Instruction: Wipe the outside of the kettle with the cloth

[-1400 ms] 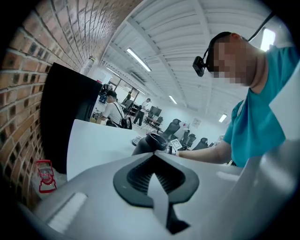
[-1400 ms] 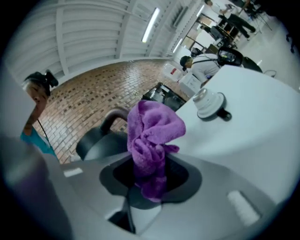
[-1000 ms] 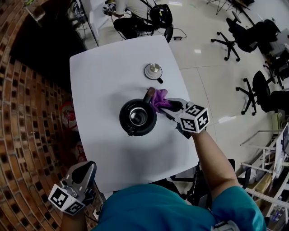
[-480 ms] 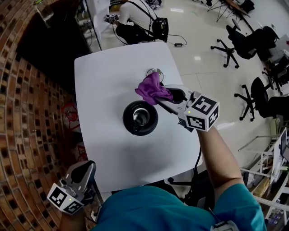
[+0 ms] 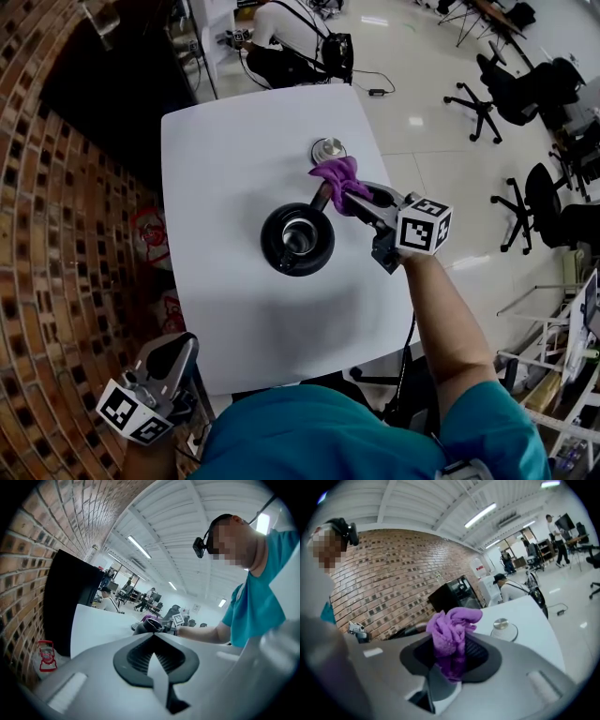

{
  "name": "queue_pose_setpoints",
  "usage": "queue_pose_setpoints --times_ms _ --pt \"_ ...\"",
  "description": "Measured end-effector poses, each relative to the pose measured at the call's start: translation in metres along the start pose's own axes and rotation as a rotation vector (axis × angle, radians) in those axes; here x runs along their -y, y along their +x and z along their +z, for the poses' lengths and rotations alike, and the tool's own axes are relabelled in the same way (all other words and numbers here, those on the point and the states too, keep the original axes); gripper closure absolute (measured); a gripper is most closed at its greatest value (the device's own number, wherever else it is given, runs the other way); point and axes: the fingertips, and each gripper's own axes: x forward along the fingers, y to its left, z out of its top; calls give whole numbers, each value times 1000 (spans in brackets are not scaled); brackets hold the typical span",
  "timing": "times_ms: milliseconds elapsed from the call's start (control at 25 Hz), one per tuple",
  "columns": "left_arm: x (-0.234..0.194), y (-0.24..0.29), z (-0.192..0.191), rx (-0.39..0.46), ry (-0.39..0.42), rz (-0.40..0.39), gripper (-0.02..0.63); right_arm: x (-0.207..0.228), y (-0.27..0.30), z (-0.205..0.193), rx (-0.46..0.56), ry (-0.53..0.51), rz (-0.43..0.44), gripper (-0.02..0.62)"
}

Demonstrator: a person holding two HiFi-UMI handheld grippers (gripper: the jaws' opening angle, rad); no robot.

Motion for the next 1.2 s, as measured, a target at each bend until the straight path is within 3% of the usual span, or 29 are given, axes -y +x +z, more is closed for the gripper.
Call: queue_pose_setpoints --times_ms 200,280,400,480,600,880,1200 --pt "7 3 -2 -4 2 -9 606 -5 -3 -57 -177 -47 -7 474" --pt "9 4 0 2 4 -15 606 -19 -19 -53 -180 -103 -23 474" --pt "10 2 6 16 11 -25 606 -52 -44 -11 -131 -247 -61 474" --pt "10 2 8 24 13 -29 606 -66 -42 2 -167 -358 -83 474" --pt "14 2 7 25 20 -35 606 -69 -28 -11 -266 -464 -101 474" --pt "14 -7 2 39 12 -28 606 -103 -38 -35 -349 -575 -125 474" --pt "14 -17 2 85 -2 -41 606 -176 -33 -81 -547 -873 -45 474"
